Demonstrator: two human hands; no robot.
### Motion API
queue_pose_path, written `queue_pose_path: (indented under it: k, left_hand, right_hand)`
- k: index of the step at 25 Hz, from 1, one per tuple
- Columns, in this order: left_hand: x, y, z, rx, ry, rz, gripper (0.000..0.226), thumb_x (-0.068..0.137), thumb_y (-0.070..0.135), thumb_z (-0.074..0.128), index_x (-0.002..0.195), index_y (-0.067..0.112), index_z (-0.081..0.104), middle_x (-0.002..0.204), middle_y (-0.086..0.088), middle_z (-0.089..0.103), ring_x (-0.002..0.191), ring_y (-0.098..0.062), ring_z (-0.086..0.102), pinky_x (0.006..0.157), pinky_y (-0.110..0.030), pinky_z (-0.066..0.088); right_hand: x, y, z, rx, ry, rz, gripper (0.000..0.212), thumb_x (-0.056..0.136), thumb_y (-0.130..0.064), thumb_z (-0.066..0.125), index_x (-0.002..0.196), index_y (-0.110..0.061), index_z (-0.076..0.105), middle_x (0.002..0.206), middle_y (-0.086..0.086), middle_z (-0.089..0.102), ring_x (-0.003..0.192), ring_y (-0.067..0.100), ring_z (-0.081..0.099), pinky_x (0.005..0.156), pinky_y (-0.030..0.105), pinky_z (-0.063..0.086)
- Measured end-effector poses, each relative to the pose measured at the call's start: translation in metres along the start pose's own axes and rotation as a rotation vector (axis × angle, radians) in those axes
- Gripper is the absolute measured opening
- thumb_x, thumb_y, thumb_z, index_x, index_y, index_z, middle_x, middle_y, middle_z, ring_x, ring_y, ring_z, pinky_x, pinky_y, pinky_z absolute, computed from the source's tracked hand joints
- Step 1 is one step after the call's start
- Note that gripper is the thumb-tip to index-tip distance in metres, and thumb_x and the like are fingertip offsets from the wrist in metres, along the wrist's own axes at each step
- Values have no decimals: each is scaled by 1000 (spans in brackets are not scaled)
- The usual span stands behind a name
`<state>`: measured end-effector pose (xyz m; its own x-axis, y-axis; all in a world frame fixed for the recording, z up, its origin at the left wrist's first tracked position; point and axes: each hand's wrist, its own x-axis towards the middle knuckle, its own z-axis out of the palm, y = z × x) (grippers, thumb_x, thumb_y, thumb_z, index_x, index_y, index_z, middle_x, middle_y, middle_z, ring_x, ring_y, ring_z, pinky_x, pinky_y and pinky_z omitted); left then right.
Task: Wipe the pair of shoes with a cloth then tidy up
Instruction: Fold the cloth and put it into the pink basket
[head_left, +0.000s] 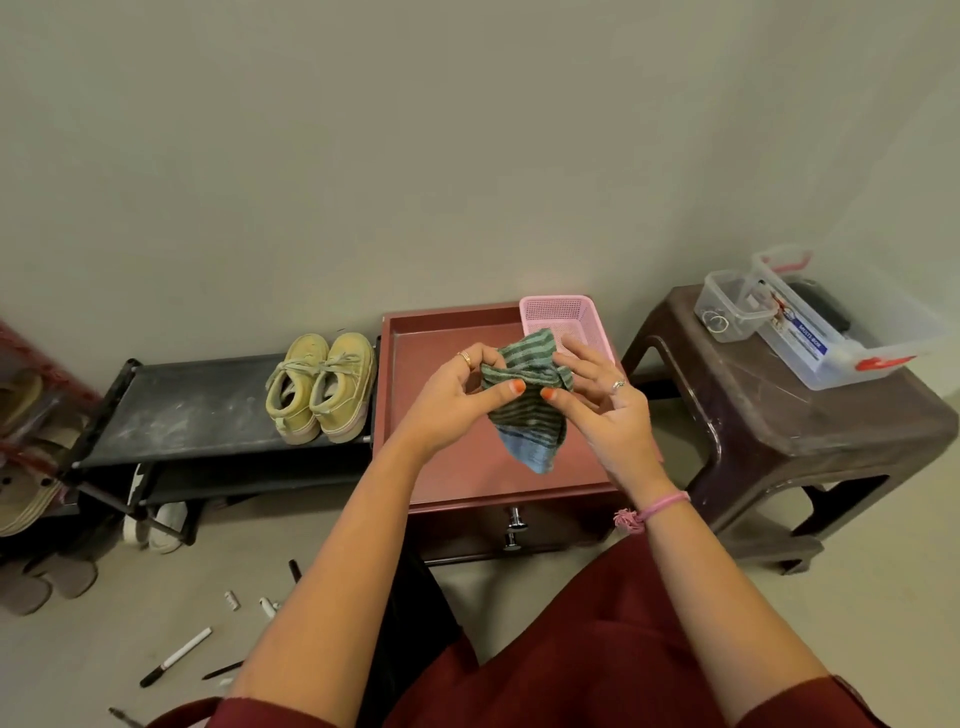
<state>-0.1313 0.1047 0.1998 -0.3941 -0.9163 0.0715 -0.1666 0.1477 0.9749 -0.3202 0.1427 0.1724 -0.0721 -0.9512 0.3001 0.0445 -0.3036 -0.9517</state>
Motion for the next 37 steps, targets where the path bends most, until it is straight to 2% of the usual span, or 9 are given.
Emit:
queue_pose_path:
  k: [6, 9, 13, 18, 21, 24, 28, 32, 37]
  left_hand:
    - [16, 5, 21, 22, 125, -53, 14, 89, 20, 68, 93, 17, 55, 92, 10, 67, 78, 4, 63, 70, -14, 51]
    - [19, -1, 23, 107, 121, -48, 18, 88, 18, 68, 100, 19, 55, 99, 6, 66, 86, -5, 65, 77, -19, 53]
    - [19, -8, 14, 144, -71, -9, 34, 83, 22, 74, 113, 29, 61, 115, 7, 64, 104, -9, 64, 91, -28, 52]
    - [20, 1, 8, 292, -84, 117, 15, 80, 21, 77, 92, 25, 69, 112, 13, 58, 106, -1, 56, 90, -11, 43]
    - [24, 7, 7, 381, -148, 180, 10, 83, 23, 74, 82, 23, 64, 112, 7, 60, 100, -6, 58, 83, -11, 45]
    - [26, 9, 10, 265, -168, 118, 14, 81, 31, 72, 81, 23, 60, 96, 7, 65, 85, -8, 61, 76, -24, 50]
    - [33, 6, 22, -42, -73, -44, 17, 83, 19, 75, 92, 10, 64, 87, -3, 69, 83, -17, 66, 78, -38, 55]
    - [45, 11, 31, -330, 2, -140, 16, 84, 8, 71, 84, 14, 56, 78, 0, 66, 74, -17, 64, 66, -33, 55]
    - [61, 13, 31, -195, -104, -130, 18, 83, 9, 73, 86, 16, 57, 78, 5, 69, 73, -14, 66, 62, -30, 54]
  right_hand:
    - [2, 6, -7, -381, 234, -237, 24, 78, -7, 75, 101, -13, 71, 106, 1, 59, 104, 20, 60, 90, 36, 52]
    - [0, 0, -8, -258, 84, -128, 17, 83, -2, 68, 99, -7, 66, 100, 0, 65, 99, 17, 63, 85, 33, 54]
    - [-2, -8, -12, -11, -45, 60, 17, 88, 5, 58, 100, -7, 60, 101, 3, 67, 99, 15, 66, 78, 24, 53]
    - [6, -13, -19, -63, -162, 67, 18, 87, -3, 64, 101, -14, 62, 106, 3, 66, 104, 20, 63, 87, 32, 53]
    - [12, -10, -22, -135, -171, 4, 19, 87, -9, 65, 101, -21, 63, 116, 4, 60, 106, 25, 60, 91, 38, 51]
    - [17, -4, -22, -67, -122, 72, 19, 86, -14, 65, 104, -21, 62, 121, 8, 58, 109, 26, 59, 88, 42, 53]
    - [30, -7, -21, -4, -41, 136, 20, 87, -16, 66, 106, -20, 61, 117, 4, 61, 110, 22, 59, 83, 33, 54]
    - [38, -2, -31, 229, -156, 395, 42, 82, -22, 65, 122, -20, 52, 121, 9, 63, 112, 22, 61, 91, 33, 51]
    - [40, 2, -44, 139, -170, 380, 38, 79, -18, 67, 116, -10, 61, 110, 6, 70, 107, 21, 64, 92, 35, 50]
